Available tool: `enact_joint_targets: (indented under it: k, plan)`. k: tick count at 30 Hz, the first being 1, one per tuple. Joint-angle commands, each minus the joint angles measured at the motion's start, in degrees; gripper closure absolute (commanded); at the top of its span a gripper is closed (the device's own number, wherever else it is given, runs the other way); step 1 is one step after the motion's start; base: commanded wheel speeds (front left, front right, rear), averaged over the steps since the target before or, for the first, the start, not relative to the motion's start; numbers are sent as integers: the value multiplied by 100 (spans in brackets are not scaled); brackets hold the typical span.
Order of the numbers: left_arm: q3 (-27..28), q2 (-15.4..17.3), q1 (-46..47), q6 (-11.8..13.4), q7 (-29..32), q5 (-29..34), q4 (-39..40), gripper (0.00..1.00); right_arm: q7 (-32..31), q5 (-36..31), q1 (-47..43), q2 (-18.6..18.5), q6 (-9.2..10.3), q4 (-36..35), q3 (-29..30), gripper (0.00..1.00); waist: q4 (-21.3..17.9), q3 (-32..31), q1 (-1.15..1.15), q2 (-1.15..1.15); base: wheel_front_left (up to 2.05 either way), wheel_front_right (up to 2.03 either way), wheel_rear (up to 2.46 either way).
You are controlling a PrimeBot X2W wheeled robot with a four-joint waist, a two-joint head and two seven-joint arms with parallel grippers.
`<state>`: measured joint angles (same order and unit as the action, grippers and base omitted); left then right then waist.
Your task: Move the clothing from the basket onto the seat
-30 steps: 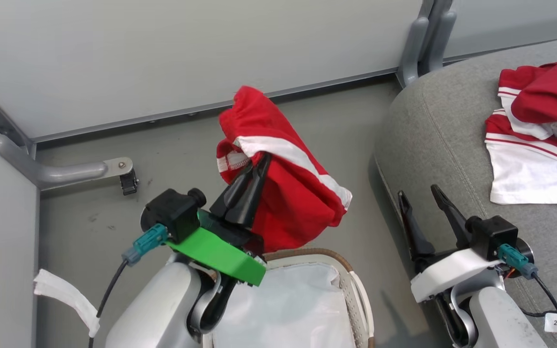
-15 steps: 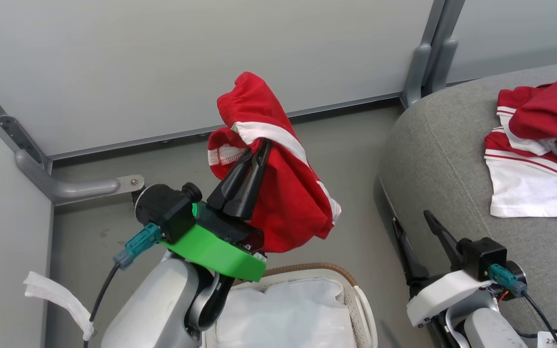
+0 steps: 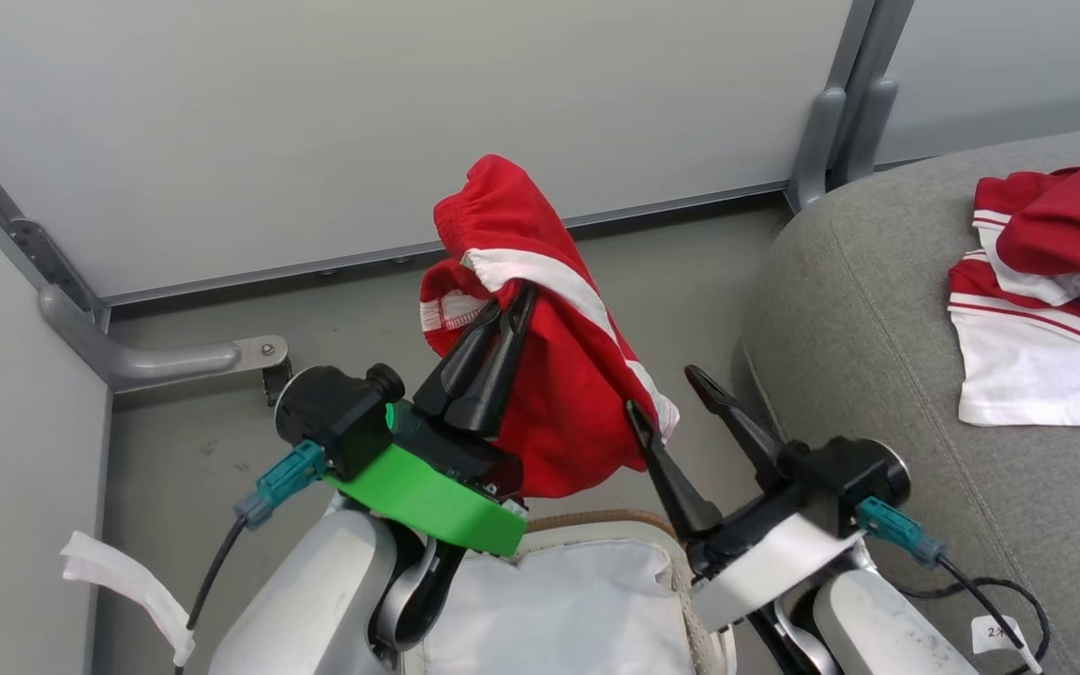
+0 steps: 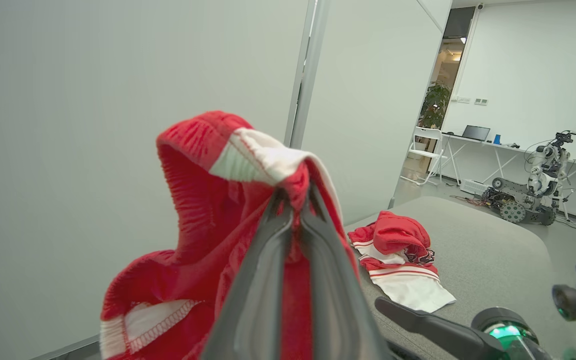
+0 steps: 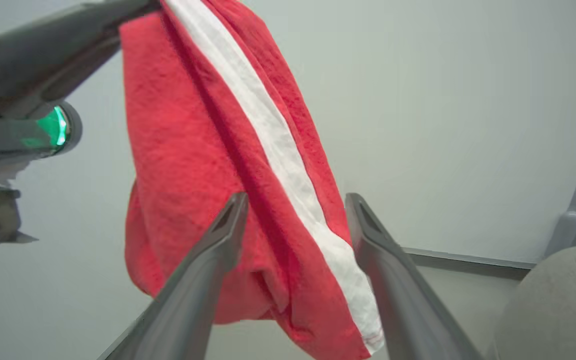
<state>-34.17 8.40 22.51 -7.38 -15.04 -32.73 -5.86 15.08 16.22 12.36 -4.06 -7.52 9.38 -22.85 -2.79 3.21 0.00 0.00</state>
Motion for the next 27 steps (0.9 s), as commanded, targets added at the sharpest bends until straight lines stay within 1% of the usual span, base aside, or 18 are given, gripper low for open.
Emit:
enact_joint_targets:
  k: [1, 5, 8, 11, 20, 21, 22, 23, 24, 26, 27]
  plan:
    - [-13, -4, -35, -19, -20, 4, -8, 100, 12, 84, 136, -47, 7, -136, -117, 0, 8, 14, 0, 0, 0, 0, 0]
    - [-63, -18, -3, -19, -20, 6, -41, 100, 13, 106, 380, -141, 6, -328, -527, 0, 27, 40, 0, 0, 0, 0, 0]
    - [-107, -38, 21, -20, -20, 6, -53, 100, 12, 40, 575, -157, 6, -293, -734, 0, 52, 57, 0, 0, 0, 0, 0]
    - [-185, -67, 58, -20, -20, -7, -65, 100, 12, -53, 752, -123, 6, -137, -864, 0, 99, 70, 0, 0, 0, 0, 0]
    - [-473, -140, 167, -20, -20, -91, -30, 100, 12, -312, 1066, 36, 6, 606, -948, 0, 294, 105, 0, 0, 0, 0, 0]
    - [-511, -140, 185, -20, -20, -101, -24, 100, 13, -320, 1083, 49, 6, 682, -949, 15, 316, 108, 0, 0, 0, 0, 0]
    - [-552, -145, 191, -20, -20, -112, -19, 100, 12, -321, 1095, 57, 6, 745, -943, 34, 335, 113, 0, 0, 0, 0, 0]
    - [-589, -151, 194, -20, -20, -129, -14, 100, 12, -322, 1121, 67, 6, 817, -941, 60, 353, 118, 0, 0, 0, 0, 0]
    - [-617, -152, 201, -20, -20, -140, -14, 100, 13, -323, 1151, 75, 6, 855, -929, 65, 367, 120, 0, 0, 0, 0, 0]
    - [-675, -153, 213, -20, -20, -160, -12, 100, 12, -306, 1199, 91, 6, 924, -910, 79, 397, 125, 0, 0, 0, 0, 0]
    - [-704, -157, 224, -20, -20, -165, -9, 100, 13, -290, 1209, 98, 6, 954, -902, 90, 409, 127, 0, 0, 0, 0, 0]
